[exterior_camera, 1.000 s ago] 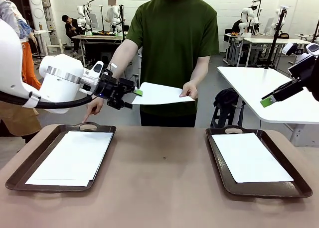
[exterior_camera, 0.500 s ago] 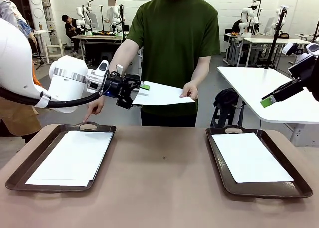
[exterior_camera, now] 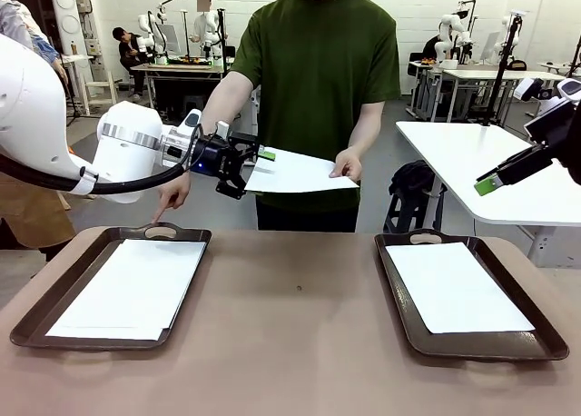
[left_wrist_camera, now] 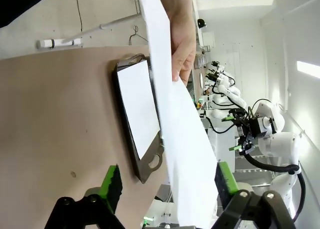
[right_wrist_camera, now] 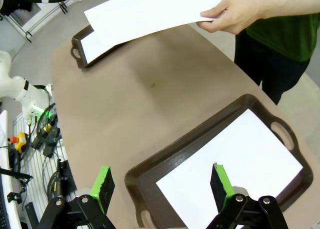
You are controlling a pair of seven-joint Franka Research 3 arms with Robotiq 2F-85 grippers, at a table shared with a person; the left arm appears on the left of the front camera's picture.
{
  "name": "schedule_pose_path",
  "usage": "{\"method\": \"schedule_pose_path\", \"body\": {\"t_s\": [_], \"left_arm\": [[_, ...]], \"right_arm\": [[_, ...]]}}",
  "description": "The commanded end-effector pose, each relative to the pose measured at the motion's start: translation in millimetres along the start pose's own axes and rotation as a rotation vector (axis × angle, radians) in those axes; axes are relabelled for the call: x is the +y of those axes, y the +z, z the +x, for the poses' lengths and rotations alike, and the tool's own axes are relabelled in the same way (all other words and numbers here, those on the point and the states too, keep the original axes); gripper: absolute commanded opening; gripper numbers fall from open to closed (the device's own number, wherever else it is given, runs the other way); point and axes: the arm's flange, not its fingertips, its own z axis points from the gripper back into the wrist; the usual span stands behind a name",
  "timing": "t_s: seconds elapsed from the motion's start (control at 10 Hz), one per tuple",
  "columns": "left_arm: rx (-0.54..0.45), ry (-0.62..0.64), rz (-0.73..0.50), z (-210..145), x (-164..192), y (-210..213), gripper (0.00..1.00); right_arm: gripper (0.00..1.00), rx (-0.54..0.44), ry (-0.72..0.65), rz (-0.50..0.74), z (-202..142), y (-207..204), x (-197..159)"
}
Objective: Sort the A4 documents.
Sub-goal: Receive the A4 Paper.
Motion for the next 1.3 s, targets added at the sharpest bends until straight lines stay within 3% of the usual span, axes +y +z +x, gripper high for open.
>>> {"method": "schedule_pose_path", "body": {"t_s": [0.0,0.1,0.2,0.3,0.4,0.5,0.6,0.7,0.8,0.9,1.2], "left_arm": [[0.014,-0.001,-0.049,6.4,1.2,-0.2,0.80],[0.013,-0.002,-0.072,5.8,4.1,-0.6,0.60],[0.014,-0.003,-0.077,6.4,5.0,-0.3,0.76],[0.009,-0.011,-0.076,7.1,4.7,0.7,0.40],[0.003,-0.017,-0.076,7.3,3.4,0.6,0.56],[-0.002,-0.023,-0.076,7.1,2.8,0.6,0.20],[-0.009,-0.022,-0.070,6.5,2.6,1.0,0.36],[-0.015,-0.020,-0.068,6.5,2.2,1.5,0.00],[-0.018,-0.021,-0.072,6.0,1.3,2.0,0.16],[-0.019,-0.026,-0.082,5.7,0.6,2.7,0.00],[-0.021,-0.030,-0.091,5.1,1.5,3.1,0.00]], "right_arm": [[1.00,0.002,0.002,0.002,0.6,-1.3,0.4],[1.00,0.002,0.002,0.002,0.6,-1.3,0.4],[1.00,0.002,0.002,0.002,0.6,-1.3,0.4],[1.00,0.002,0.002,0.002,0.6,-1.3,0.4],[1.00,0.002,0.002,0.002,0.6,-1.3,0.4],[1.00,0.002,0.002,0.002,0.6,-1.3,0.4],[1.00,0.002,0.002,0.002,0.6,-1.3,0.4],[1.00,0.002,0.002,0.002,0.6,-1.3,0.4],[1.00,0.002,0.002,0.002,0.6,-1.3,0.4],[1.00,0.002,0.002,0.002,0.6,-1.3,0.4],[1.00,0.002,0.002,0.002,0.6,-1.3,0.4]]}}
